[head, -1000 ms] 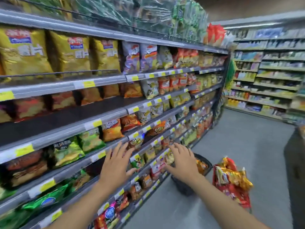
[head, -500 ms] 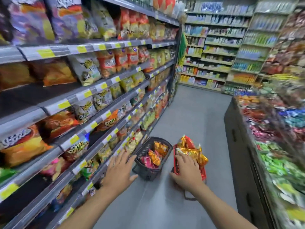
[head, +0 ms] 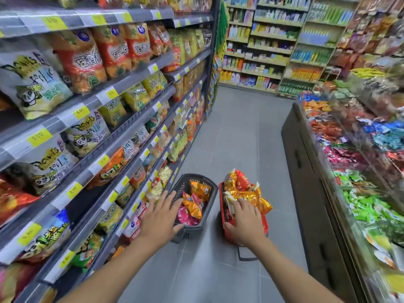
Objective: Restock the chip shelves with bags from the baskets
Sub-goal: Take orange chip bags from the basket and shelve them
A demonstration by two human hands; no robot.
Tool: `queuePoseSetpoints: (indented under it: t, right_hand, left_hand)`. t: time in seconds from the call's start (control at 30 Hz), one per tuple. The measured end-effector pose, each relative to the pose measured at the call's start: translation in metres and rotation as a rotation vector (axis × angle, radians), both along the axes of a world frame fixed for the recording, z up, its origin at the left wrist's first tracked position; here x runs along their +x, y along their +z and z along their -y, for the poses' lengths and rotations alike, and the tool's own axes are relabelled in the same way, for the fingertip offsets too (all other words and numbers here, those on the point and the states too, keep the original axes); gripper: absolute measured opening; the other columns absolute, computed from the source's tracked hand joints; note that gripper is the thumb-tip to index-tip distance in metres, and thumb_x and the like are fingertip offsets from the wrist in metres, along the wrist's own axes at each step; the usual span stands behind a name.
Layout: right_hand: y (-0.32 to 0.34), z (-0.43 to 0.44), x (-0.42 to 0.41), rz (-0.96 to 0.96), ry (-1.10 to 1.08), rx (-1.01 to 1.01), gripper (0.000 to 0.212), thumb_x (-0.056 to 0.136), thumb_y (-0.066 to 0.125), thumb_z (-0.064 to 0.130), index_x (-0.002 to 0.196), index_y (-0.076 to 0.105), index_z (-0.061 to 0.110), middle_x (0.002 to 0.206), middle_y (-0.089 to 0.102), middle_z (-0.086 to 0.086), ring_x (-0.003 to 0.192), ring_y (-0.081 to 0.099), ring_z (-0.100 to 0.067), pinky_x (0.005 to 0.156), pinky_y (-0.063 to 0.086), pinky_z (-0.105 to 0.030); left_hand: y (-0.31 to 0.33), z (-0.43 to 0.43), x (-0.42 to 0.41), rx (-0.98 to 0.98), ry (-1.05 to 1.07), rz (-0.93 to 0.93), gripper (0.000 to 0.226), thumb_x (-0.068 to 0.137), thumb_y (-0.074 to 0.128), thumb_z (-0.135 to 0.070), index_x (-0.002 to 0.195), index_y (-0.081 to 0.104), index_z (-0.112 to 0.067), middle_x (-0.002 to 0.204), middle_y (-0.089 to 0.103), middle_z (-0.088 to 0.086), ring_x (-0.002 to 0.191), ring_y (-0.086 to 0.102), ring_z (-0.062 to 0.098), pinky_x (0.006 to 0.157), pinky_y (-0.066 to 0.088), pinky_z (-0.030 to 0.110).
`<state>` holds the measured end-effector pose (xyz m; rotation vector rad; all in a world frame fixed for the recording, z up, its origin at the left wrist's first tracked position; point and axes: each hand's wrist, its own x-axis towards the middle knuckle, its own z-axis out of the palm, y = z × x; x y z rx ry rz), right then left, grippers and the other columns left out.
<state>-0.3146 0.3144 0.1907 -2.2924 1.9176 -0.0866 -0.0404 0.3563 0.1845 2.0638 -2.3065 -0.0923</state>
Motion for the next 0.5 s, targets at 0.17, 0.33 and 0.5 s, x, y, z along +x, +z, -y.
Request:
queuePoseSetpoints:
  t: [0.17,0.33,0.5]
  right_hand:
    - [-0.040,0.083,0.005,0.016,0.027,0.070,0.077,0.085,0.062,0.050,0.154,0.039,0.024,0.161,0.035,-0.003,0.146,0.035,-0.026,0.120,0.030,-0.047]
    - [-0.078,0.191,0.015,0.029,0.079,0.139,0.074,0.086,0.065,0.048,0.151,0.042,0.020,0.157,0.042,-0.006,0.144,0.039,-0.028,0.117,0.034,-0.045]
    - [-0.110,0.296,0.027,0.002,0.150,0.256,0.077,0.090,0.061,0.047,0.156,0.035,0.020,0.161,0.035,-0.008,0.149,0.033,-0.028,0.121,0.030,-0.044]
  left_hand:
    - [-0.029,0.081,0.002,0.079,0.006,0.018,0.085,0.098,0.056,-0.061,0.165,0.017,-0.027,0.175,0.008,0.005,0.162,0.000,0.029,0.128,0.005,0.052]
    - [-0.060,0.175,0.007,0.158,0.046,0.019,0.084,0.096,0.062,-0.057,0.164,0.023,-0.027,0.174,0.011,0.005,0.161,0.004,0.029,0.127,0.006,0.052]
    - [-0.092,0.263,0.007,0.303,0.060,0.046,0.084,0.099,0.059,-0.055,0.165,0.015,-0.027,0.175,0.003,0.005,0.161,-0.002,0.029,0.128,0.004,0.054]
